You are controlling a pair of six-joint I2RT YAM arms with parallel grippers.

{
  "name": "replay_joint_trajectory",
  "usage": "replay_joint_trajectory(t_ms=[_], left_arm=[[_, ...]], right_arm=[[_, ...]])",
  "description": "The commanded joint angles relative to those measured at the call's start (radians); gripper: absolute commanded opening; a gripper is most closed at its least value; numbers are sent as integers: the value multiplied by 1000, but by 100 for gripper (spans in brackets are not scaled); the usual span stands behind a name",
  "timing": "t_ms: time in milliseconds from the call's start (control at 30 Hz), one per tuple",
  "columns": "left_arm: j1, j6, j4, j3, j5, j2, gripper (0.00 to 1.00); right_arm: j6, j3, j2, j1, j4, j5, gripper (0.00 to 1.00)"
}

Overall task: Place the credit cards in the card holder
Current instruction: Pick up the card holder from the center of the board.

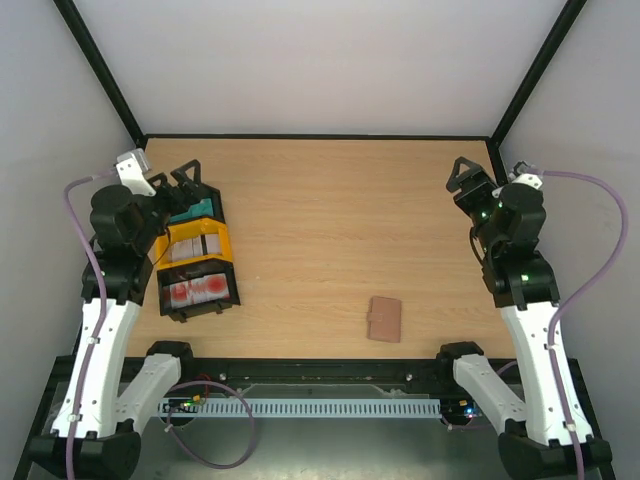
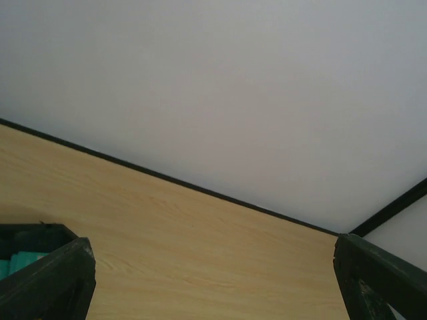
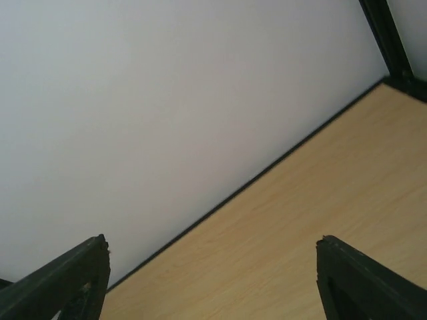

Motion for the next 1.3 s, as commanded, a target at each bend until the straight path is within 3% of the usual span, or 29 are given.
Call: replay_joint_trajectory(t_ms=[0,233,333,567,667,733,900,1267], left_arm=[[42,-56,56,-32,147,26,98],[48,-155,93,-31,250,143,100],[53,-180,113,-7,224,212,100],[89,-264,254,-42,207,254,100],[83,-276,323,-65,297,268,100],[47,-281,347,-73,315,279,100],[-65,-319,206,-2,197,347,100],[-444,-376,162,-8,18,444,100]], right_arm=[[75,-62,42,-49,52,-118,84],[87,-192,96,-83,-18,-226,89],[118,-274,74,-88,-84,-198,89],[159,-484,65,-81,-182,-294,85],[174,-562,53,-36,-180,-304,85],[210,-630,44,6,-160,-320,85],[317,-819,-51,52,-61,-436,83],[188,-862,-19,67,-88,-514,79]])
